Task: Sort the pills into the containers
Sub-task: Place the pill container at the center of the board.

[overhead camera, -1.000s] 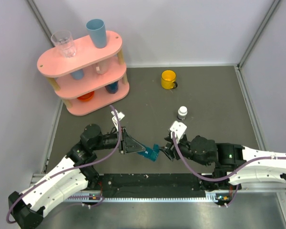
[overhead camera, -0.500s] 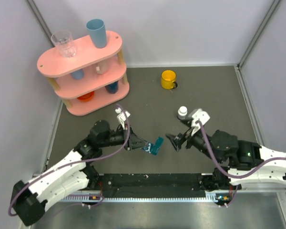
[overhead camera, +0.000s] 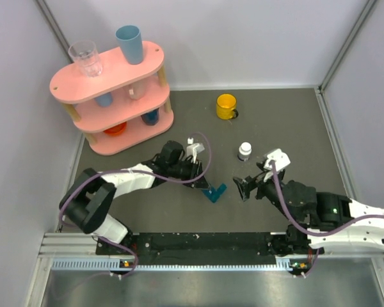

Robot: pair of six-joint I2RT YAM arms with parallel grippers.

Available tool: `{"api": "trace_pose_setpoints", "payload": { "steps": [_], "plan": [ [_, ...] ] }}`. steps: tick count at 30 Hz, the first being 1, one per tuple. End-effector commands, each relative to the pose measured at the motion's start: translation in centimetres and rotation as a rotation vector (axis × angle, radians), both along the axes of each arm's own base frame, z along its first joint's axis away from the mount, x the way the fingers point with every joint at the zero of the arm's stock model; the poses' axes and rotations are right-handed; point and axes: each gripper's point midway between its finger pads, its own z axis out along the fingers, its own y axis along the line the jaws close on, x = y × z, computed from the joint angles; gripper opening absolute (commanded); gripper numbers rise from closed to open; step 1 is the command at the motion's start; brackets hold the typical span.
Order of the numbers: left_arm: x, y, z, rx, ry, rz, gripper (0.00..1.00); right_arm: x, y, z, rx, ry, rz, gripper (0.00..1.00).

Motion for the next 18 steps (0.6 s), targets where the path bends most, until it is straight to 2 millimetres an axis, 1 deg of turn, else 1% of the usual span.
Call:
{"api": "trace_pose_setpoints", "payload": {
  "steps": [1, 2, 3, 4, 5, 6, 8, 9, 11, 12, 14, 15, 18],
  "plan": [
    [2.0, -2.0, 1.3, -0.068, -0.104, -0.08, 0.04, 0.5, -2.0, 0.7, 0.095, 0.0, -0.066, 0.91],
    [2.4, -2.1, 1.0, -0.058, -0.108, -0.073, 0.08, 0.6, -2.2, 0.5, 0.091, -0.001, -0.077, 0.91],
    [2.8, -2.1, 0.3, -0.042, -0.107, -0.068, 0.09, 0.8, -2.4, 0.4, 0.086, -0.002, -0.091, 0.92],
    [3.3, -2.2, 0.3, -0.038, -0.116, -0.059, 0.1, 0.9, -2.3, 0.1, 0.074, 0.001, -0.098, 0.92],
    [3.7, -2.2, -0.1, -0.024, -0.119, -0.045, 0.13, 1.2, -2.4, -0.2, 0.065, 0.005, -0.11, 0.93],
    [3.9, -2.2, -0.8, -0.01, -0.105, -0.042, 0.15, 1.2, -2.1, -0.5, 0.054, 0.012, -0.101, 0.93],
    [4.4, -2.3, -1.1, -0.003, -0.108, -0.024, 0.17, 1.6, -1.8, -1.2, 0.037, 0.029, -0.12, 0.93],
    [4.6, -2.3, -1.4, 0.002, -0.101, -0.015, 0.22, 1.6, -1.6, -1.4, 0.035, 0.038, -0.114, 0.94],
    [4.9, -2.1, -1.9, 0.016, -0.104, 0.004, 0.25, 1.9, -1.3, -2.2, 0.025, 0.062, -0.125, 0.94],
    [5.0, -2.0, -2.3, 0.026, -0.098, 0.011, 0.29, 2.4, -1.5, -2.6, 0.022, 0.07, -0.147, 0.95],
    [5.2, -1.8, -2.6, 0.037, -0.097, 0.022, 0.31, 2.8, -1.4, -3.5, 0.016, 0.096, -0.156, 0.95],
    [5.2, -1.7, -2.9, 0.05, -0.092, 0.027, 0.32, 3.3, -1.9, -3.7, 0.018, 0.106, -0.181, 0.95],
    [5.3, -1.4, -3.4, 0.075, -0.095, 0.038, 0.35, 3.8, -2.2, -4.3, 0.033, 0.131, -0.197, 0.95]
  ]
}}
